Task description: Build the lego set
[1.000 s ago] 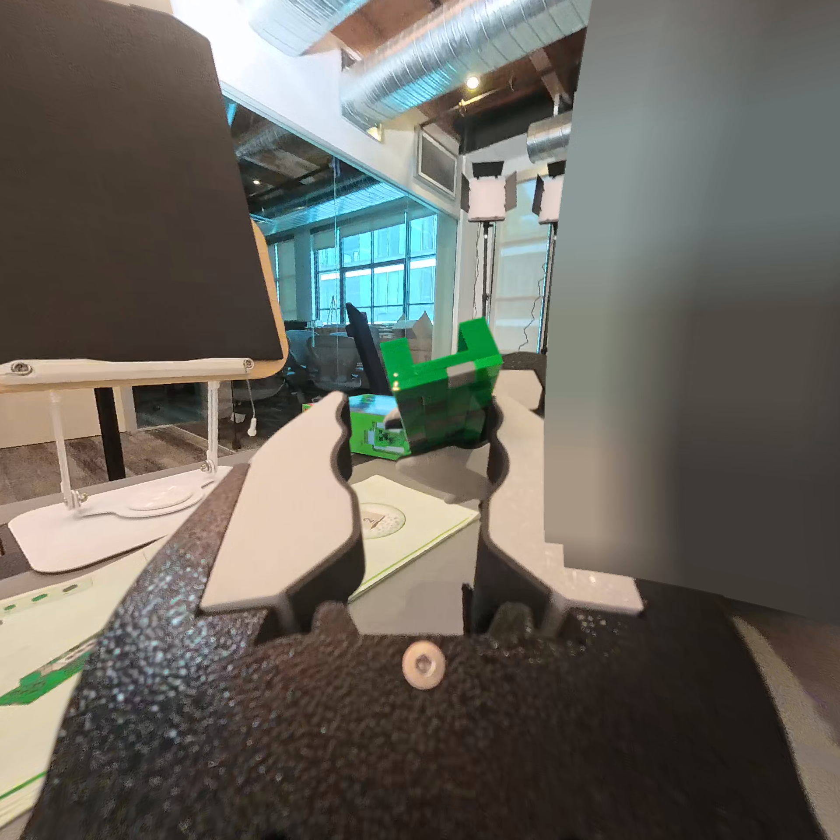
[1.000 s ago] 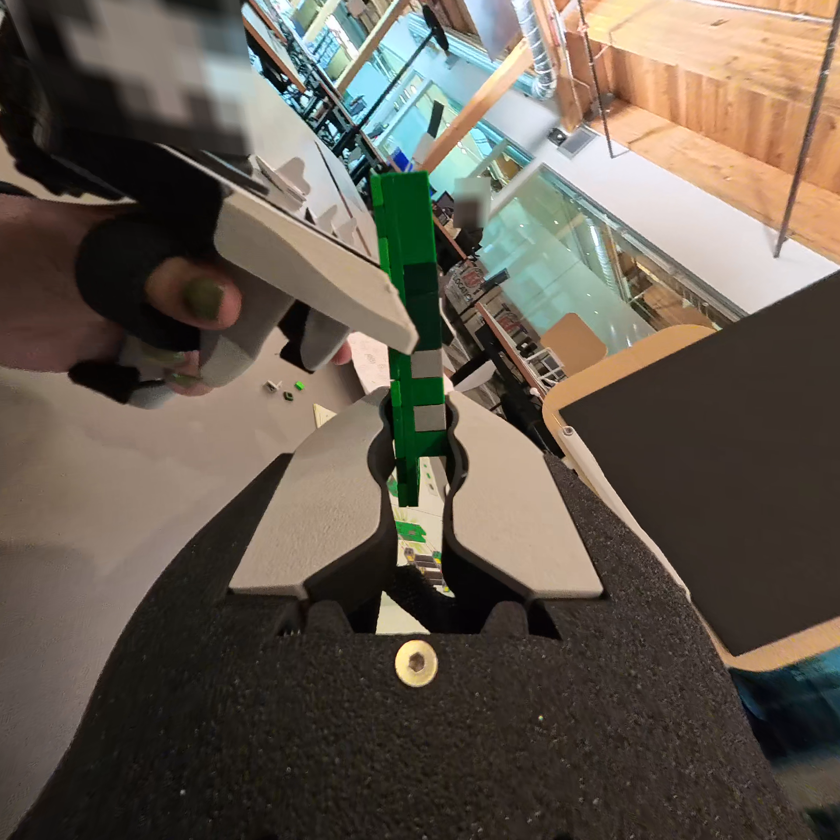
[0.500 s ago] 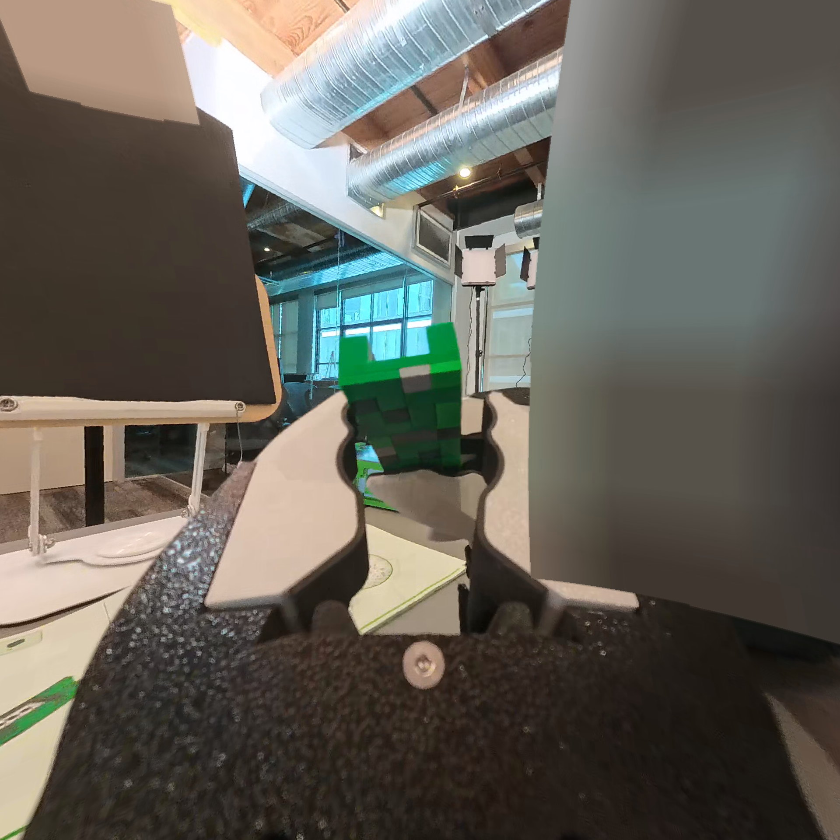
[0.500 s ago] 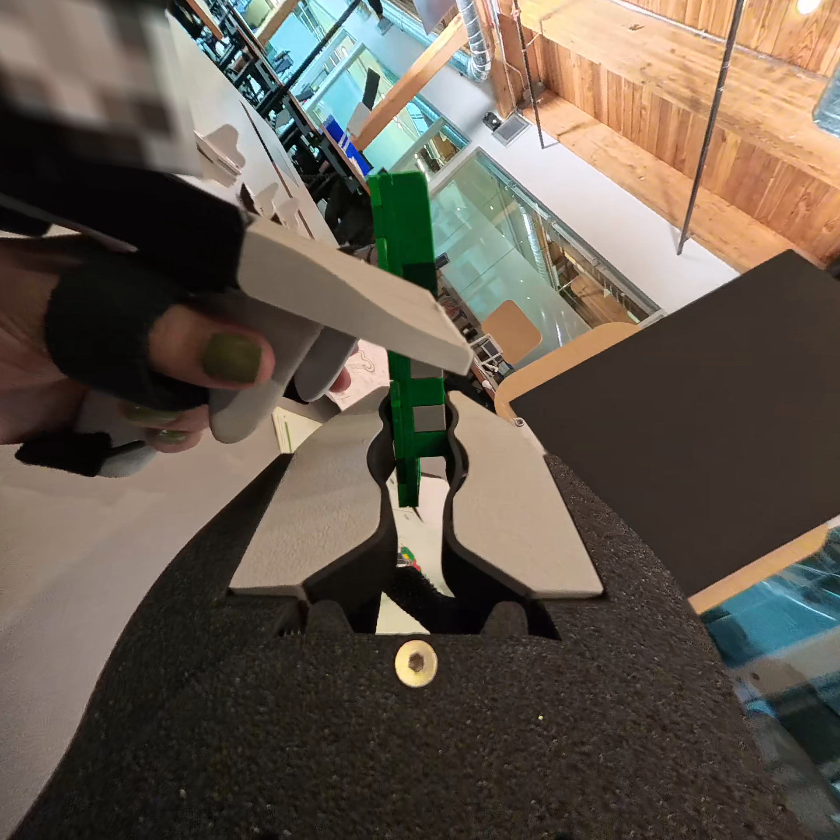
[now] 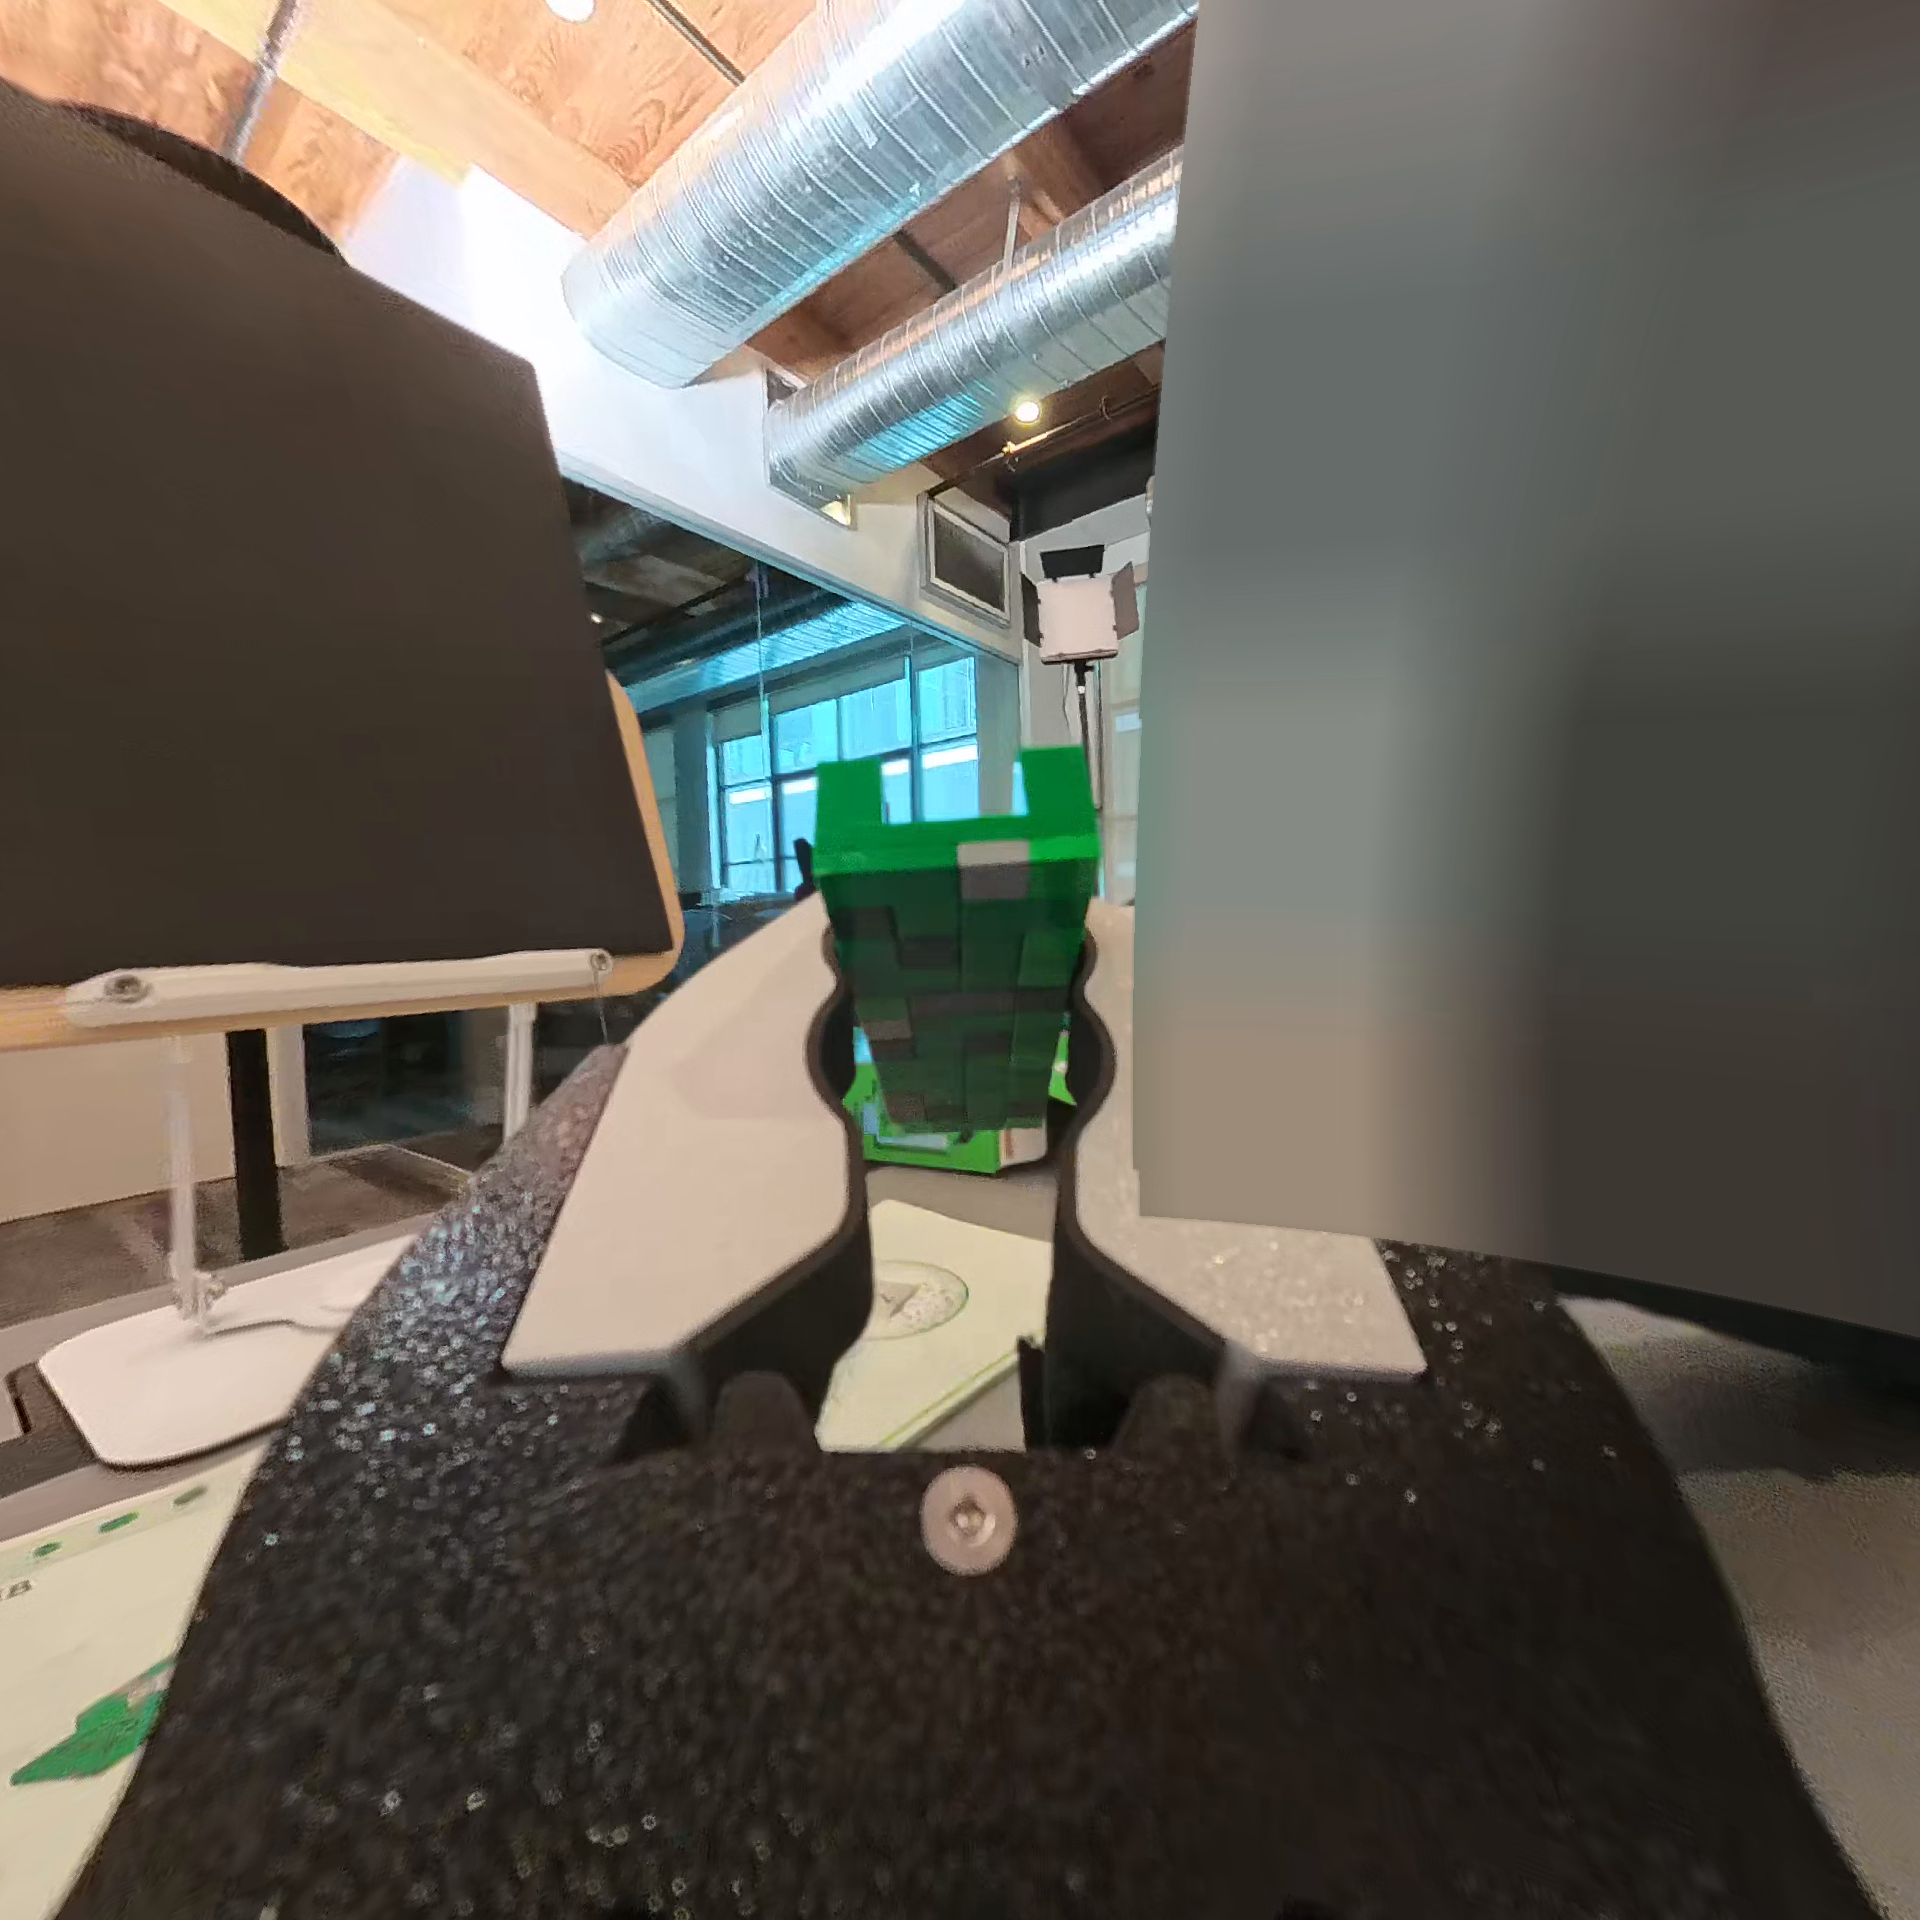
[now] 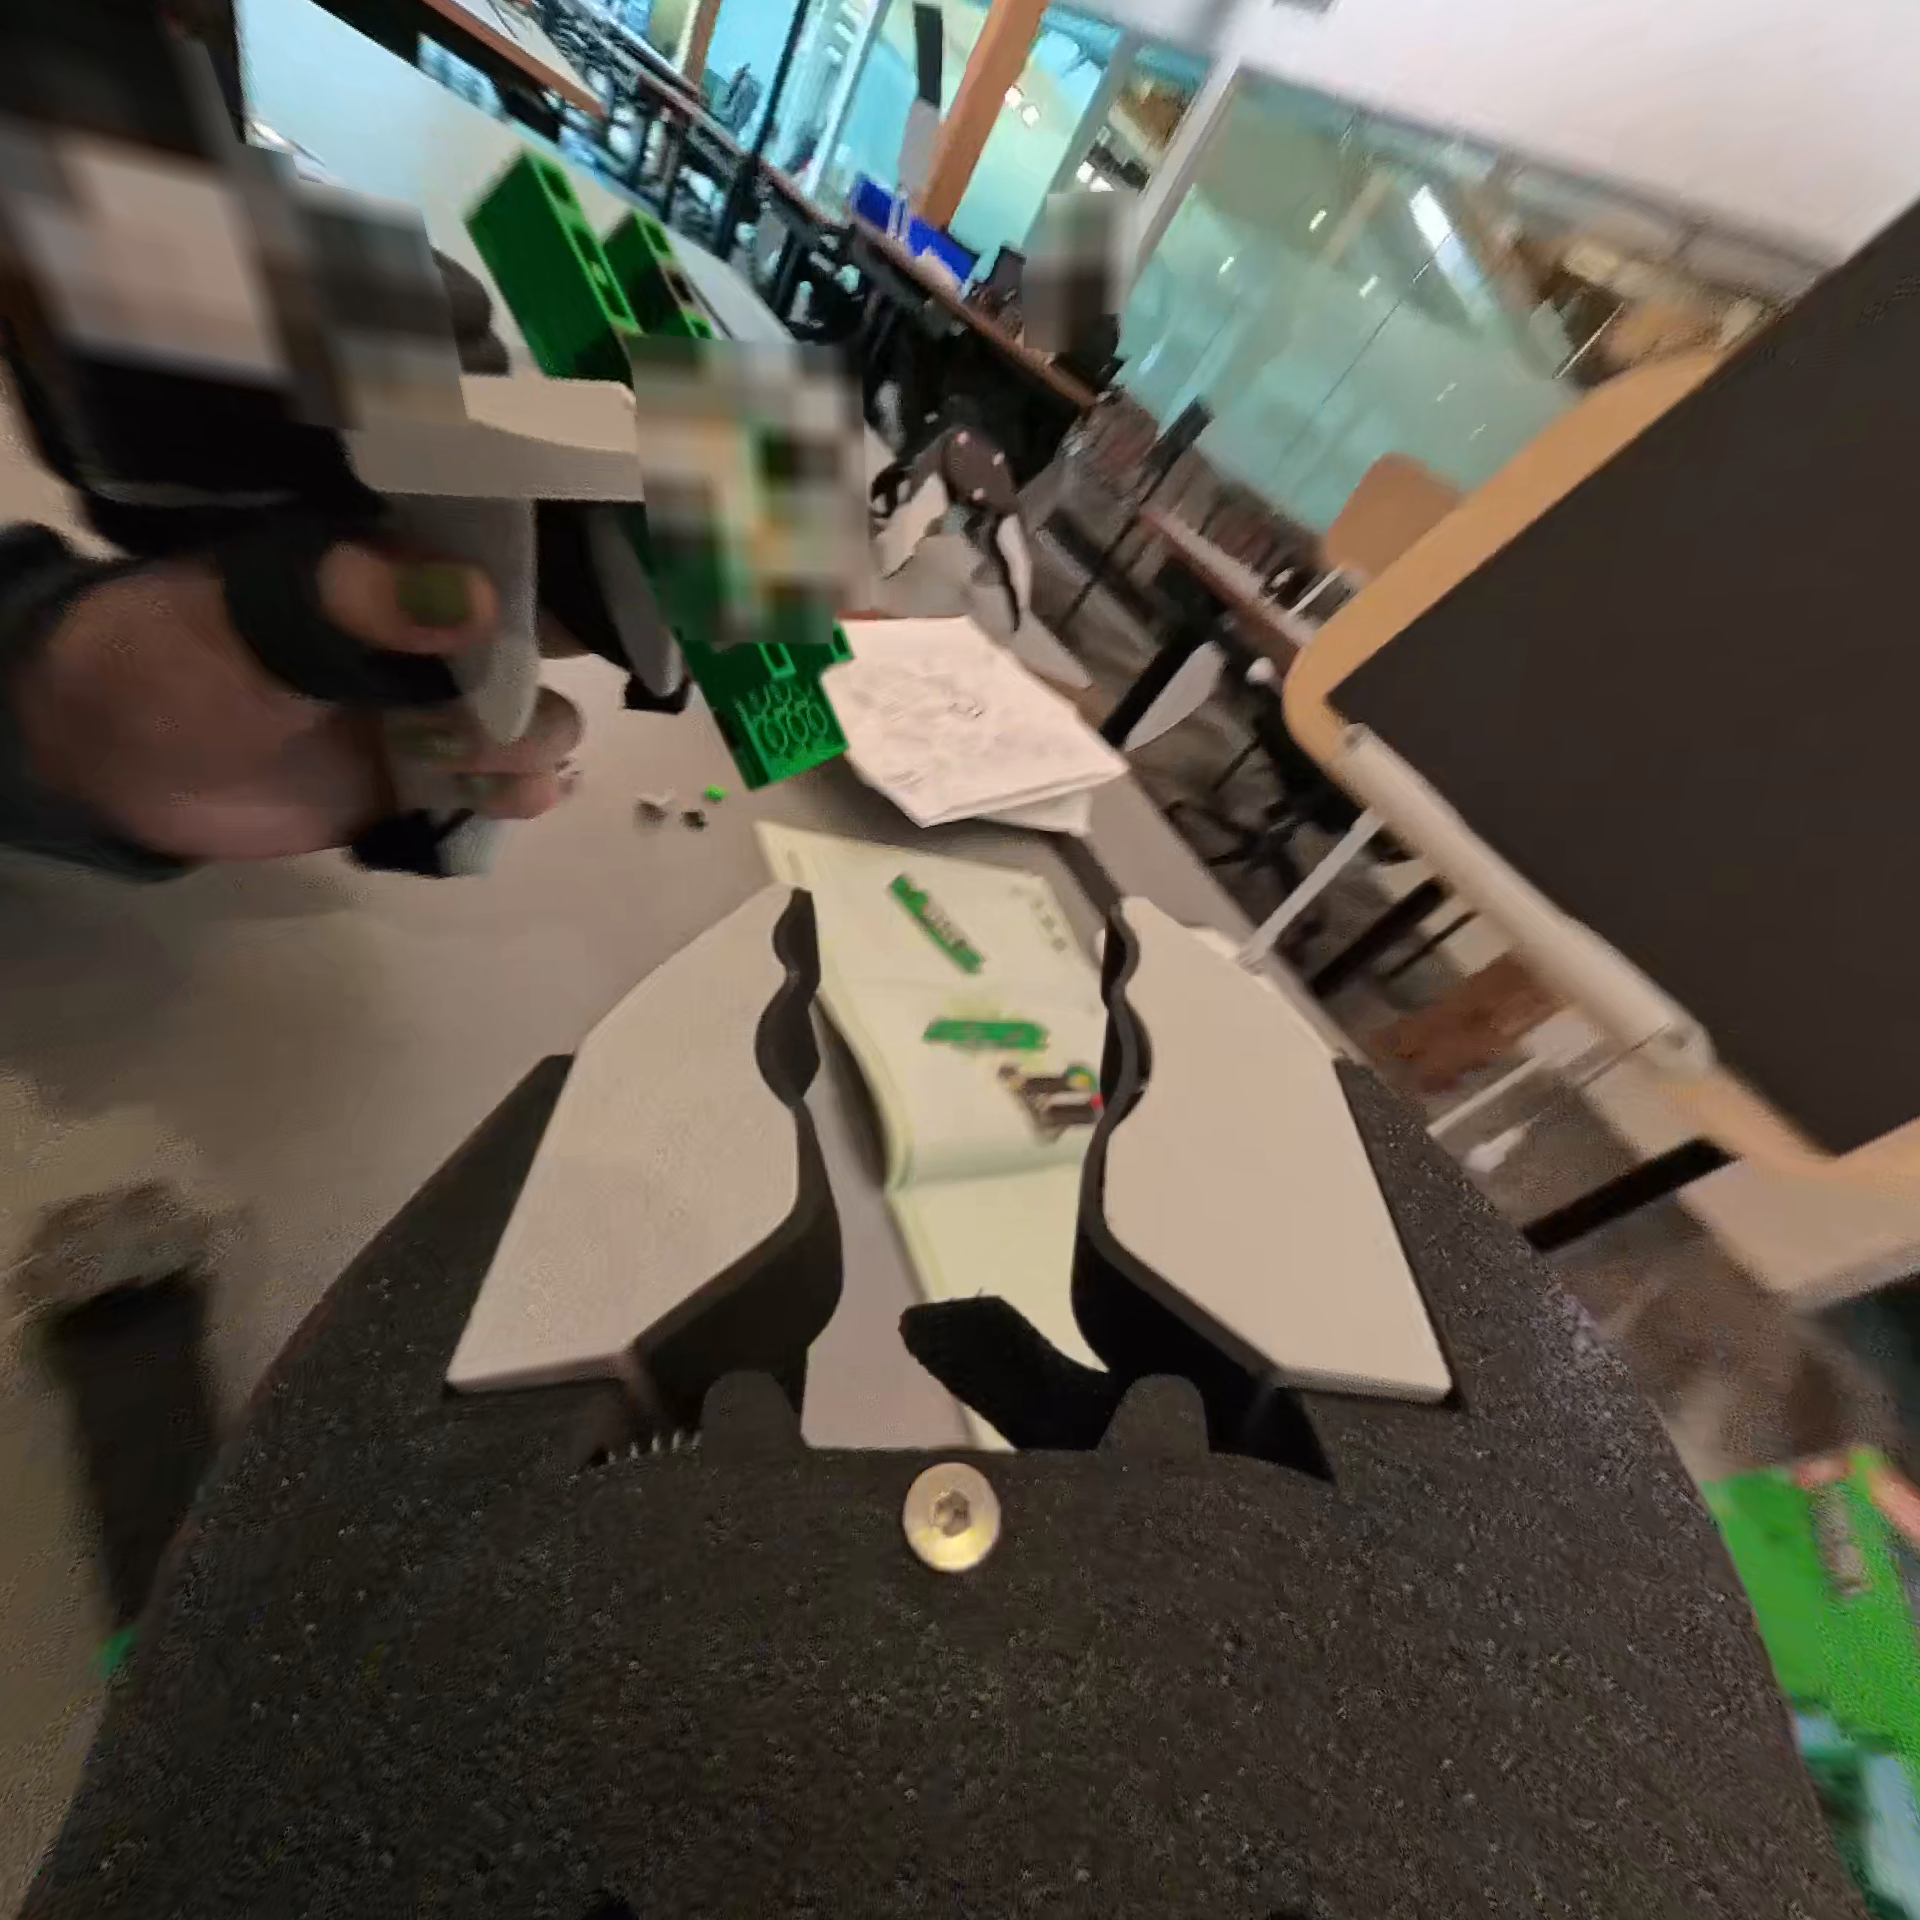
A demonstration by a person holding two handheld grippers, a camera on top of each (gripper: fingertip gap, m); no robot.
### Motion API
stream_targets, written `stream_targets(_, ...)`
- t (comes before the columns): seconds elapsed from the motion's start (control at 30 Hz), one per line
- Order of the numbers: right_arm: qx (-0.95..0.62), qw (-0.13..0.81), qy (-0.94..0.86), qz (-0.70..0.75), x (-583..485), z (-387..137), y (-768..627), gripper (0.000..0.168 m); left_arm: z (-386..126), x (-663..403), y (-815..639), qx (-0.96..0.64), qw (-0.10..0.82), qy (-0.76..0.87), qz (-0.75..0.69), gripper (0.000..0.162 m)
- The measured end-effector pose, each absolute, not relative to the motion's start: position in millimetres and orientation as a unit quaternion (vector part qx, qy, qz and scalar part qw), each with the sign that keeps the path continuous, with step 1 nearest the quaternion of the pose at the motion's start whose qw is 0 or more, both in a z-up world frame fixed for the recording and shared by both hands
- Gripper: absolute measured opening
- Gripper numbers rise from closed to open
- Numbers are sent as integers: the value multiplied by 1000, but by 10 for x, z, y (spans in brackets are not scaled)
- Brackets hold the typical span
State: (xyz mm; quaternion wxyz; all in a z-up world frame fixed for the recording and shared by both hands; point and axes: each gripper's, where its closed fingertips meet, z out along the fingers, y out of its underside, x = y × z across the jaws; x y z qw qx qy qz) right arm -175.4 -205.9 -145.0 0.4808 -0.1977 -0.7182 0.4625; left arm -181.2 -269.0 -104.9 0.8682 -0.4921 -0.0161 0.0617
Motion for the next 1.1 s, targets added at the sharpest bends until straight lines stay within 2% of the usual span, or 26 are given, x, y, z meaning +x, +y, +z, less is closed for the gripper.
stream_targets(0.03,-200,443,-735,473,-1629,-1505,-2039,47,-1077,-1823,-2688,-495,867,-11,50,37)
stream_targets(0.13,-193,333,-811,441,-1195,-1846,-2056,42,-1190,-1824,-2649,-507,862,2,1,37)
stream_targets(0.17,-192,308,-836,411,-1069,-1998,-2051,45,-1221,-1810,-2635,-507,862,5,-20,37)
stream_targets(0.33,-186,238,-900,316,-705,-2449,-2179,45,-1311,-1706,-2580,-498,857,16,-127,37)
stream_targets(0.53,-180,171,-945,212,-705,-2603,-2301,38,-1342,-1637,-2593,-490,851,31,-186,37)
stream_targets(0.83,-150,129,-967,160,-734,-2656,-2394,18,-1327,-1601,-2615,-478,850,40,-218,37)
stream_targets(1.1,-177,137,-962,155,-728,-2632,-2374,17,-1329,-1511,-2604,-474,848,50,-232,36)
